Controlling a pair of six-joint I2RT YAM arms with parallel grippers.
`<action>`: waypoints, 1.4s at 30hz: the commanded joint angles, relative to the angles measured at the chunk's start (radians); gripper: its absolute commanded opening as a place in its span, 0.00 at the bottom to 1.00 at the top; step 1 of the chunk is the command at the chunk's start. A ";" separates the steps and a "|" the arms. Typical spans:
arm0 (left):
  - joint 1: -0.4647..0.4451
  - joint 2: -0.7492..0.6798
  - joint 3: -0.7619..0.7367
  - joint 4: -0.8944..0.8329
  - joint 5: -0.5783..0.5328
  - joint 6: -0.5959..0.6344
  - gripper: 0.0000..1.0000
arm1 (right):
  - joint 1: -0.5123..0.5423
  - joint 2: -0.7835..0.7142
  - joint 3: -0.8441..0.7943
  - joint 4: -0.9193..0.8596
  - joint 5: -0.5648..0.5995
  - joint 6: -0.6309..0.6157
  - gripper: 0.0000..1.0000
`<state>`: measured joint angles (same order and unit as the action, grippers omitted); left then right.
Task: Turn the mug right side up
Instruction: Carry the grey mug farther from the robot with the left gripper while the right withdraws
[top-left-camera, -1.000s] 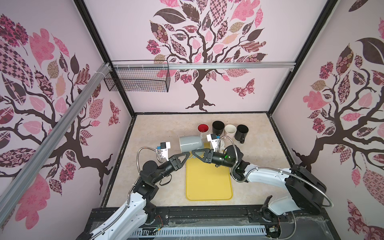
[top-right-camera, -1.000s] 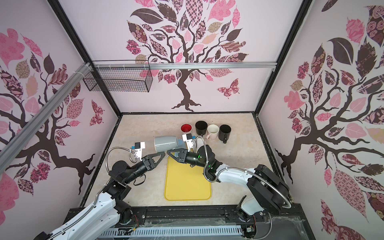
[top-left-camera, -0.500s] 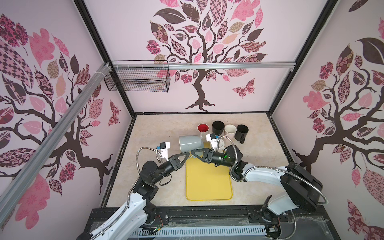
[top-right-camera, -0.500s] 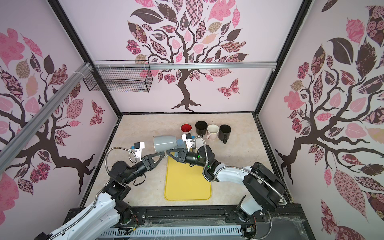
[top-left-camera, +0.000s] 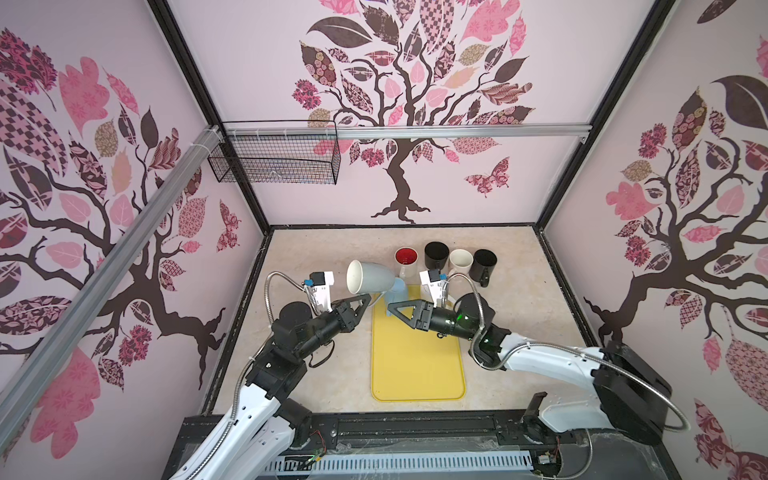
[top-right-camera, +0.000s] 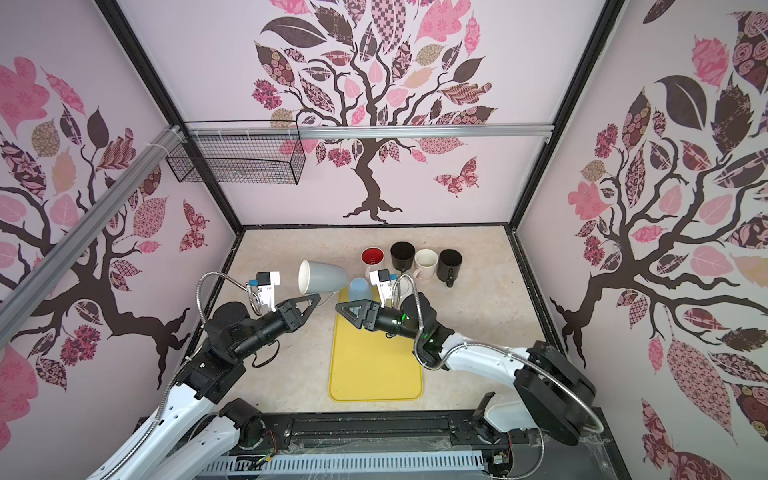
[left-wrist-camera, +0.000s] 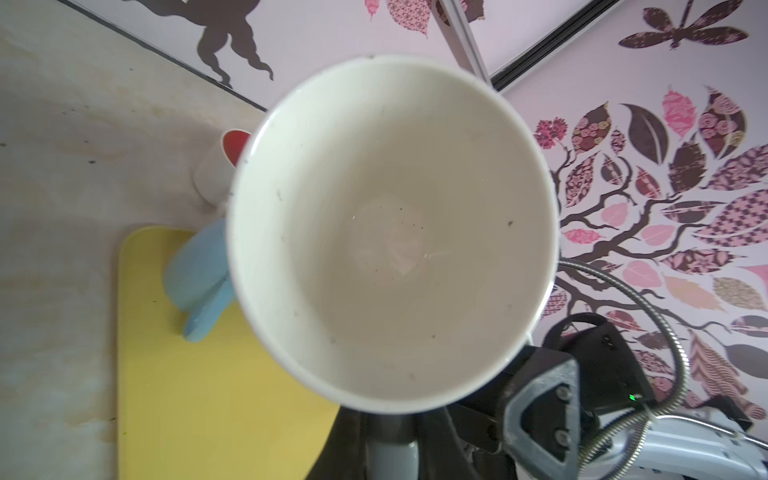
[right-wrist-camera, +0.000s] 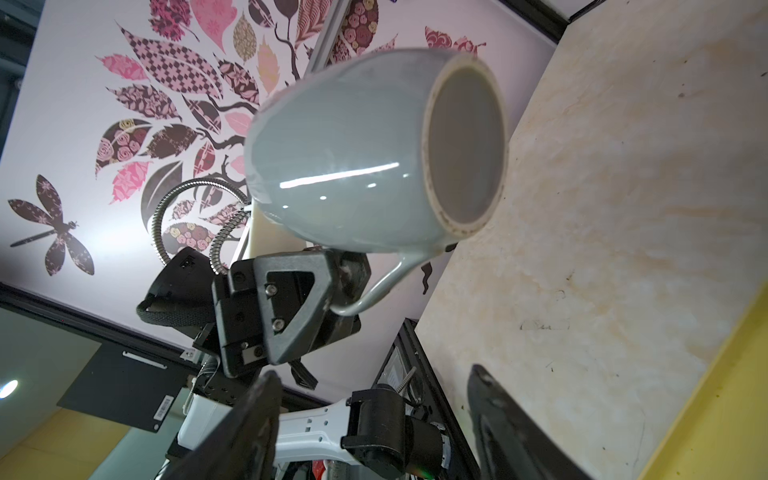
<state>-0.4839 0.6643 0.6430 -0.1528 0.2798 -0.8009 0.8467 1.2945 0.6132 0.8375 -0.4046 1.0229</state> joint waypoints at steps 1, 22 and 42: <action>0.004 0.035 0.177 -0.138 -0.126 0.146 0.00 | 0.000 -0.134 -0.010 -0.167 0.095 -0.118 0.76; 0.004 0.720 0.840 -0.579 -0.408 0.436 0.00 | -0.169 -0.200 0.200 -0.909 0.568 -0.567 0.86; 0.029 1.251 1.233 -0.644 -0.460 0.508 0.00 | -0.186 -0.282 0.110 -0.864 0.568 -0.552 0.90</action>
<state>-0.4736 1.8980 1.7741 -0.8154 -0.1810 -0.3061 0.6682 1.0447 0.7246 -0.0406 0.1535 0.4747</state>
